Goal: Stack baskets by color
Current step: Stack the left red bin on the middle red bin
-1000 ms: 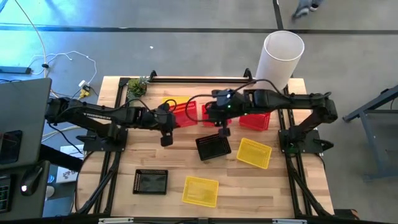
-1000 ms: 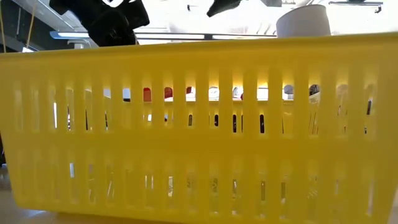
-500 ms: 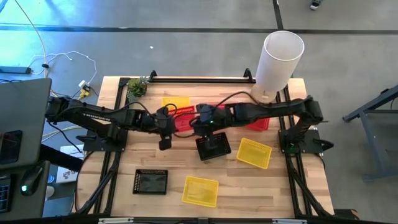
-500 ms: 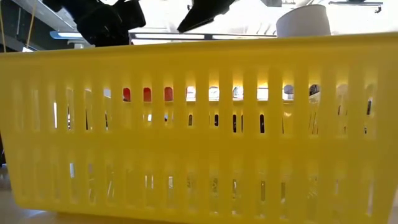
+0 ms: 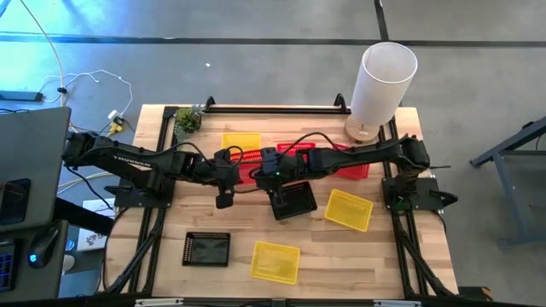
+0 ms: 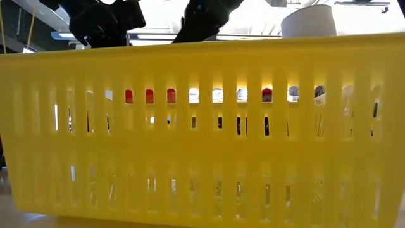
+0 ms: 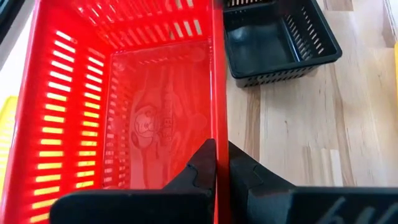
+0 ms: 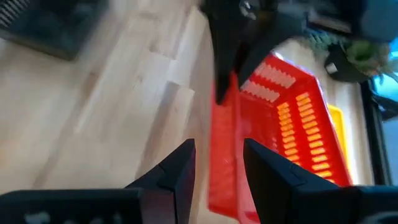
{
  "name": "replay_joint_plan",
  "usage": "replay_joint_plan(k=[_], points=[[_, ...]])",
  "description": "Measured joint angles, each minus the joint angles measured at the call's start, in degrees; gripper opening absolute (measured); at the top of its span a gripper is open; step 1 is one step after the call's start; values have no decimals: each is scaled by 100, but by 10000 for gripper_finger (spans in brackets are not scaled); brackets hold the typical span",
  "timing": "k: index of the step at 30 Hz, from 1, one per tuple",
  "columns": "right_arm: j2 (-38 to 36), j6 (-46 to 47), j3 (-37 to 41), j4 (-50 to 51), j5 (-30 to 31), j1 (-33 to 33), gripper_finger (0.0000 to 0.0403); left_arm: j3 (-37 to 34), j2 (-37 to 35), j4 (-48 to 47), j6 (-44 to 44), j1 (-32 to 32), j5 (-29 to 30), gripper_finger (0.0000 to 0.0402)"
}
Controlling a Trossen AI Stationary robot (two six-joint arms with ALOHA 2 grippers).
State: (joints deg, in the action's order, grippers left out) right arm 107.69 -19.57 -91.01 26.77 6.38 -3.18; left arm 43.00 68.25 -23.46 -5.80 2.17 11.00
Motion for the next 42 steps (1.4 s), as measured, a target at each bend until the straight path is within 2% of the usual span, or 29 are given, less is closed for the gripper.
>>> replay_joint_plan(k=[3, 17, 20, 26, 30, 36, 42], points=[[-1, 12, 1, 3, 115, 50, 122, 0, 0, 11, 88, -15, 9, 0], [77, 409, -1, 434, -99, 248, 119, 0, 2, 437, 551, -181, 210, 0], [75, 409, -1, 445, -180, 249, 98, 0, 2, 439, 561, -181, 254, 0], [75, 401, -1, 461, -219, 244, 12, 0, 2, 442, 561, -181, 290, 0], [75, 472, -1, 474, -110, 244, 9, 0, 2, 461, 524, -181, 321, 2], [75, 562, -1, 548, -32, 247, 2, 0, 2, 469, 576, -181, 332, 31], [76, 560, -1, 738, 341, 196, 1, 0, 2, 488, 795, -181, 227, 89]])
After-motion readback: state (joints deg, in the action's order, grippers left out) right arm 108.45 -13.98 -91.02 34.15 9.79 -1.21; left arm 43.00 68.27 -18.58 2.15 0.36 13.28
